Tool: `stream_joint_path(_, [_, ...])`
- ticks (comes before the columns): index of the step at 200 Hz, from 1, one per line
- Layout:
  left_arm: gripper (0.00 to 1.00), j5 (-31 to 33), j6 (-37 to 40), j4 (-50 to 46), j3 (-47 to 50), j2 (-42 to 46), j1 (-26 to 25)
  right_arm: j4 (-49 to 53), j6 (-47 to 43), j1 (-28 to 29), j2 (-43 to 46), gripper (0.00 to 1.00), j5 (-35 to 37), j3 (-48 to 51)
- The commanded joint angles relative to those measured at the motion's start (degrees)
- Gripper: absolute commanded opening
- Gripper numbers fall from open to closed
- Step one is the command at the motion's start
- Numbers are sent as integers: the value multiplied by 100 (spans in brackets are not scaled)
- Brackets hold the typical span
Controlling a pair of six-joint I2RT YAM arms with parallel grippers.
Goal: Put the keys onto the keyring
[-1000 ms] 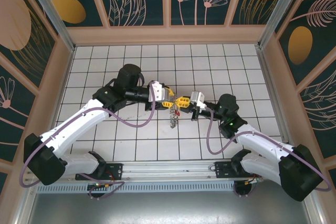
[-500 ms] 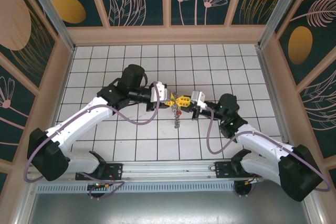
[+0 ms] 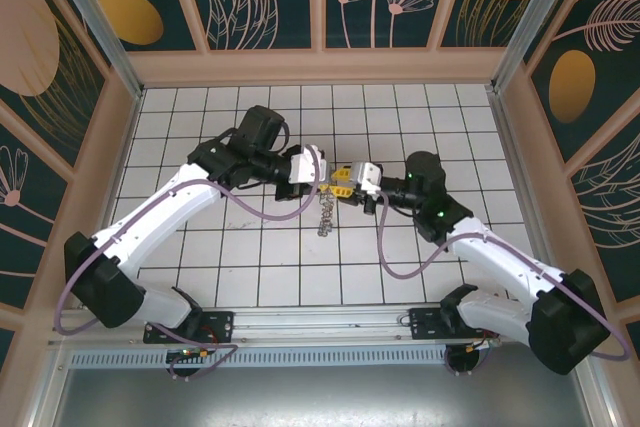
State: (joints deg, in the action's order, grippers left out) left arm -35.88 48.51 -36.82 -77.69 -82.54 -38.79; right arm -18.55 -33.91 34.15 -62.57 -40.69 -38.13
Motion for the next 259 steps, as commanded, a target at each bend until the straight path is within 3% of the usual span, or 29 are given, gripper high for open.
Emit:
stream_joint_path(1, [0,265,378,-725,-270,-207,-166,954,-601,20,-20,30,-112,-304])
stream_joint_path(45, [0,413,439,-739,-321,-277,-181,1761,-1003,20,-129,32,-39,-557])
stream_joint_path(106, [0,302,272,-691,-430,-475,-177,1725,-767,102,-519,19,-292,-793])
stream_joint_path(115, [0,275,254,-657,-422,-474,-180,1643,-702,100,-540,14,-343,-792])
stream_joint_path(124, [0,258,194,-585,-390,-473,-180,1542,-611,96,-563,0,-397,-775])
stream_joint_path(157, [0,-81,-298,-80,-206,-363,-139,346,144,92,-363,0,-450,-299])
stream_joint_path(174, [14,-91,-490,389,192,-65,-85,-619,816,-10,-179,0,-471,64])
stream_joint_path(194, [19,125,-681,1163,979,387,-50,-1794,1753,-77,-74,0,-304,451])
stream_joint_path(214, [20,244,-828,1690,1474,678,21,-2486,2265,-75,-65,0,-408,674])
stream_joint_path(259, [18,326,-947,2085,1635,722,40,-3402,2771,-74,-47,0,-328,1020])
